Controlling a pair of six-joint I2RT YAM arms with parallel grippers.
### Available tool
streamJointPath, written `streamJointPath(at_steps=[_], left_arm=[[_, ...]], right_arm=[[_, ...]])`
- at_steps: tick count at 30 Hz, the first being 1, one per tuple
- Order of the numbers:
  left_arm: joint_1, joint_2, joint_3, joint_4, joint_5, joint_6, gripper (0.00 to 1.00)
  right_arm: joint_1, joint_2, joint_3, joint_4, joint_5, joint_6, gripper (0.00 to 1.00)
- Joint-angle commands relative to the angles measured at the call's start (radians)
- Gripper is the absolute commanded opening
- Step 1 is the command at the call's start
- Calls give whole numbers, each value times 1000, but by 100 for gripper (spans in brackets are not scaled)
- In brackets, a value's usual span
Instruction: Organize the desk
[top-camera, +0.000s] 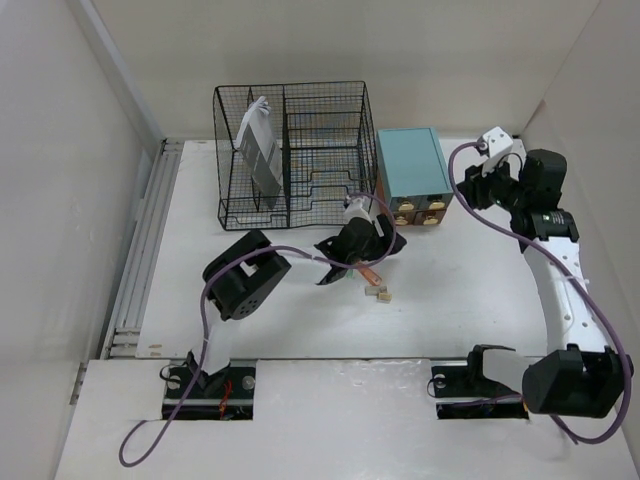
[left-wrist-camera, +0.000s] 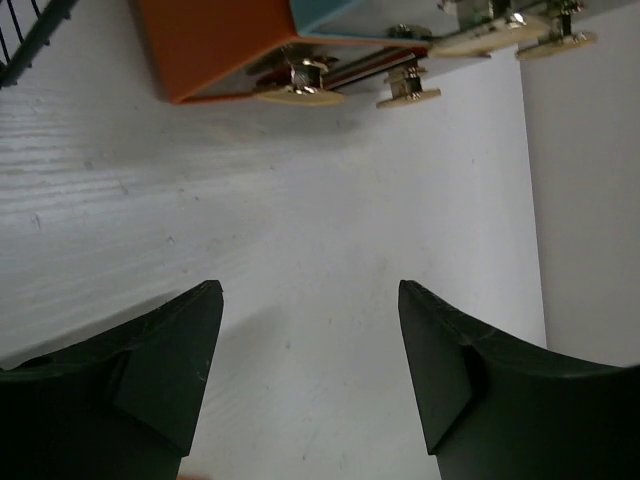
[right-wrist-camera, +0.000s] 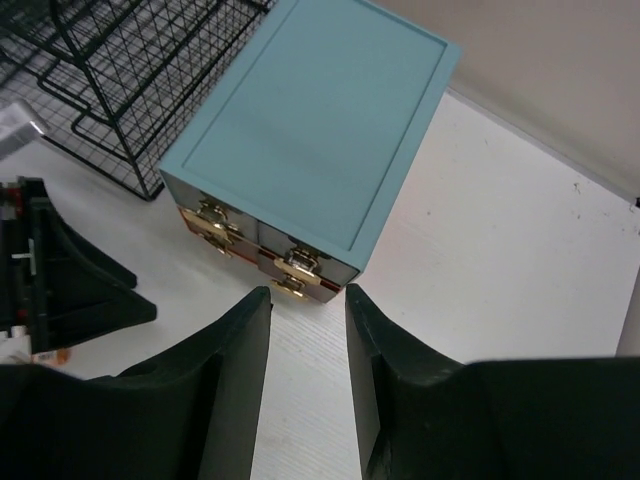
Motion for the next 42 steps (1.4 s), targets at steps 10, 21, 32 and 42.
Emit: streamJointPath(at_steps=[10, 21, 32, 42], left_arm=[[-11, 165, 134, 237, -172, -106, 68], [-2, 280, 282, 216, -252, -137, 68], [-2, 259, 194, 270, -390, -180, 44], [-23, 268, 190, 291, -485, -180, 45]], right_arm=[[-53, -52, -15, 91, -143, 89, 41], [-80, -61, -33, 91, -195, 89, 41], [-100, -61, -42, 82, -244, 61, 41], [-110, -61, -52, 63, -272, 52, 41]])
